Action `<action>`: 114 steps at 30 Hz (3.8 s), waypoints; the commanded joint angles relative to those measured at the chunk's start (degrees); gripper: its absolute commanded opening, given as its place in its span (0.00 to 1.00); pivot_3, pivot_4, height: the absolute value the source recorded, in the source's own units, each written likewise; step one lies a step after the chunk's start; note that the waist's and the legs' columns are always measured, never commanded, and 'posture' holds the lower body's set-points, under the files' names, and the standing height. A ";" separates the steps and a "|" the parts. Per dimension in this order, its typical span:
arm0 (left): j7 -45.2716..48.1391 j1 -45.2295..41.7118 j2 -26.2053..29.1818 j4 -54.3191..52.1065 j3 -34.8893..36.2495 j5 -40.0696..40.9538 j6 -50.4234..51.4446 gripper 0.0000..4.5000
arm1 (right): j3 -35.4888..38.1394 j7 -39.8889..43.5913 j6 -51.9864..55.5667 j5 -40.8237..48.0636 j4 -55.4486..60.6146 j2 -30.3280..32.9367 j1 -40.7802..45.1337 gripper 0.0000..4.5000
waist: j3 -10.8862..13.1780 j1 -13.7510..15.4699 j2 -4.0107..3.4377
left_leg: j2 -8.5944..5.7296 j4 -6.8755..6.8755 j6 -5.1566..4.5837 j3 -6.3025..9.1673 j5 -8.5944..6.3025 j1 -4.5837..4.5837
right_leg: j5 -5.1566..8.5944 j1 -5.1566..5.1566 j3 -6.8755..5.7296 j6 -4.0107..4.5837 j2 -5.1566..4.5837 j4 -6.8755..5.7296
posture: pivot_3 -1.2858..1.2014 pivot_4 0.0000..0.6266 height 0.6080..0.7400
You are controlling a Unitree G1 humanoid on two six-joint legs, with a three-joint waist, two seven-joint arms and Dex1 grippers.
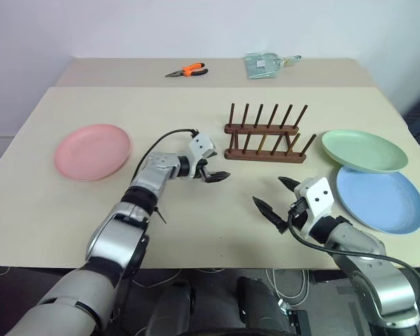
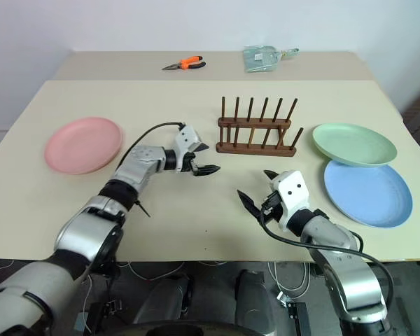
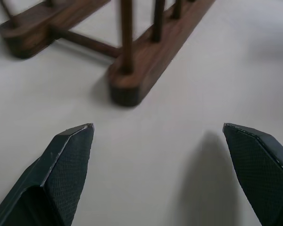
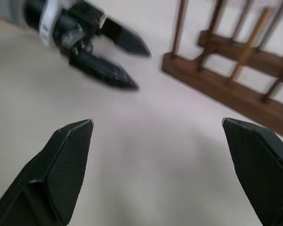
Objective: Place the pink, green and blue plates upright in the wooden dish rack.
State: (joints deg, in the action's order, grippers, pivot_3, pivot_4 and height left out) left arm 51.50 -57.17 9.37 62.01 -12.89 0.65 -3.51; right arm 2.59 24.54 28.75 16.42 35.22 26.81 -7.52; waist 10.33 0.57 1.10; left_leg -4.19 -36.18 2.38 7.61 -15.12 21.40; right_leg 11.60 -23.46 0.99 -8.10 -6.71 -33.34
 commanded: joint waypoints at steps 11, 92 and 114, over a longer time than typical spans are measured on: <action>-1.74 -3.39 -4.57 10.68 1.83 -5.18 -7.90 0.03 | -0.50 -3.89 1.59 -2.73 6.75 -0.45 -2.86 1.00 | -0.06 0.16 0.08 | -0.01 -0.06 0.00 0.04 0.00 -0.03 | 0.00 0.09 -0.02 -0.07 0.00 -0.03 | 0.52 0.24 1.00; -0.76 37.84 9.65 -63.52 -3.03 1.89 26.83 0.15 | -0.66 7.47 -0.85 -12.46 -8.30 10.95 -1.92 0.00 | -0.41 0.48 -0.28 | 0.01 -0.28 -0.01 0.12 -0.01 -0.01 | 0.13 0.18 0.02 0.19 -0.09 -0.12 | 0.52 0.24 1.00; -20.10 28.47 0.20 -46.95 -1.54 -1.50 22.60 0.15 | -8.31 -2.42 -11.91 -25.07 -40.60 5.75 22.23 0.00 | -0.74 0.02 -0.12 | -0.01 -0.30 0.01 0.04 0.00 -0.24 | -0.08 0.30 0.04 0.12 0.01 -0.24 | 0.52 0.24 1.00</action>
State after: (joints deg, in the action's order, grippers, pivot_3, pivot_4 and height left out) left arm 31.11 -29.23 9.44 14.74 -13.94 -0.59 18.76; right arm -5.54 22.82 16.80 -7.65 -3.14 32.93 14.80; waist 9.59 0.59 0.98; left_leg -4.20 -36.48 2.39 7.65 -15.11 21.16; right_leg 11.53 -23.16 1.03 -7.97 -6.70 -33.58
